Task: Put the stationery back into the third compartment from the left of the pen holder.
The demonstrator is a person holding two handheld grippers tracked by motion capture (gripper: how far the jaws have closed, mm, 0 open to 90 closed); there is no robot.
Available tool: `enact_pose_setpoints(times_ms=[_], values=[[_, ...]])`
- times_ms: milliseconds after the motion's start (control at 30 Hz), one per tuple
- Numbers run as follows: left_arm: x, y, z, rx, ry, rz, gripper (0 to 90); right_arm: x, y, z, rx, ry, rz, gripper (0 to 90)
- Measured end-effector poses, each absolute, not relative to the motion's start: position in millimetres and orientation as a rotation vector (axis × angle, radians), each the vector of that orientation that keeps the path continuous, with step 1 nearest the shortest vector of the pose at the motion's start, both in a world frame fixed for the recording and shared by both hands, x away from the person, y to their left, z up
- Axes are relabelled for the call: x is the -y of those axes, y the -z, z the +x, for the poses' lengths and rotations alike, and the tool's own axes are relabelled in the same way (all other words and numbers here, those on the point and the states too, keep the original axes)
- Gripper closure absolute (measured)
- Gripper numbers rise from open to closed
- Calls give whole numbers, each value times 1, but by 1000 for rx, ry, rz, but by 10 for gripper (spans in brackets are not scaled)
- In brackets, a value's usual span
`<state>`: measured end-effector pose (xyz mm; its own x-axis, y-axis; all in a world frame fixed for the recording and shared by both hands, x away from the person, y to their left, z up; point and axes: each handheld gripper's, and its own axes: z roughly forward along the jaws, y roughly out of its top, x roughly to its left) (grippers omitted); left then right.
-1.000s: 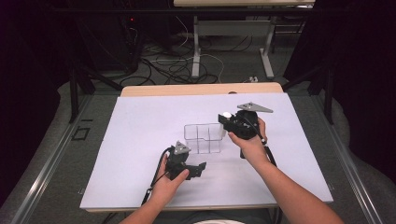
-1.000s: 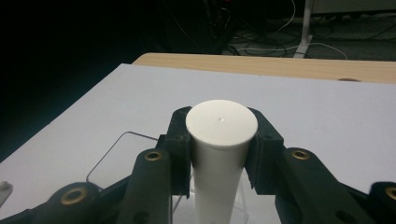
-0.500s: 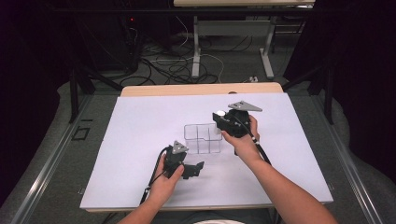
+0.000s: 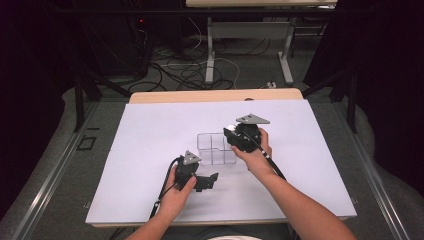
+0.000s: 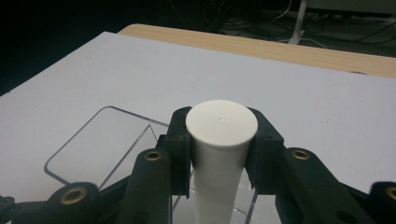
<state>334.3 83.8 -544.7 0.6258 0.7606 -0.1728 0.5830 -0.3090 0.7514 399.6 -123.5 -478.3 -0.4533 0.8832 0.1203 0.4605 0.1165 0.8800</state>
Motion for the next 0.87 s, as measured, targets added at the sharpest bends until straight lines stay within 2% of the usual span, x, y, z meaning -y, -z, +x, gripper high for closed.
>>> enact_pose_setpoints(times_ms=[100, 700, 867], values=[[-84, 545, 334, -1053, -271, 2020, 95, 124, 480, 399, -1976, -1281, 1317, 651], [-86, 546, 336, -1067, -270, 2031, 96, 154, 472, 375, -2013, -1329, 1262, 159], [-87, 547, 336, -1054, -282, 2061, 96, 172, 475, 365, -2011, -1306, 1276, 117]])
